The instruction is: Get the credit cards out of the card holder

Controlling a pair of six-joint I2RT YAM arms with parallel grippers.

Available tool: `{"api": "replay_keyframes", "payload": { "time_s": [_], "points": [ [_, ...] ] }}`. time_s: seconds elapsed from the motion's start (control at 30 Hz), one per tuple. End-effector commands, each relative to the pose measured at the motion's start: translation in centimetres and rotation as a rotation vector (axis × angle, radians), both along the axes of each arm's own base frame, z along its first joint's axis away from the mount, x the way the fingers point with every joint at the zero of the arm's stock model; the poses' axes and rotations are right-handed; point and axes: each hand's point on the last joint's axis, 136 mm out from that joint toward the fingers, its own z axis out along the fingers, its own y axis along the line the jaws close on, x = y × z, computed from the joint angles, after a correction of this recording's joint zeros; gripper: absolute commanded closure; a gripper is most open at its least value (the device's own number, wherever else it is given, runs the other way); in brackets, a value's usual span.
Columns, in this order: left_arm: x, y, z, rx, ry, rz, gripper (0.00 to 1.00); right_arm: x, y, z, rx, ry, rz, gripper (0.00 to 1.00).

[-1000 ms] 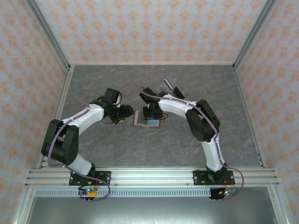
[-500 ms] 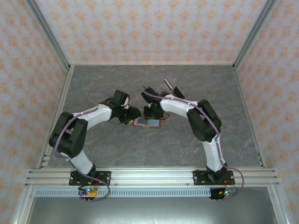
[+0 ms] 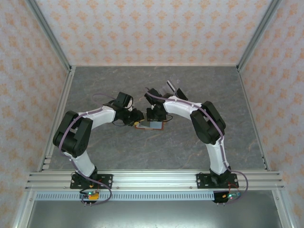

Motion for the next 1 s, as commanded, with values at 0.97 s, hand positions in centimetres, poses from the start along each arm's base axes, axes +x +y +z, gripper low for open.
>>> {"api": "replay_keyframes", "payload": {
  "time_s": [0.97],
  "points": [
    [2.7,-7.6,3.6,-0.170,-0.099,-0.116,0.56,1.6,-8.1,9.4,0.231,-0.230,-0.331,0.70]
  ]
}}
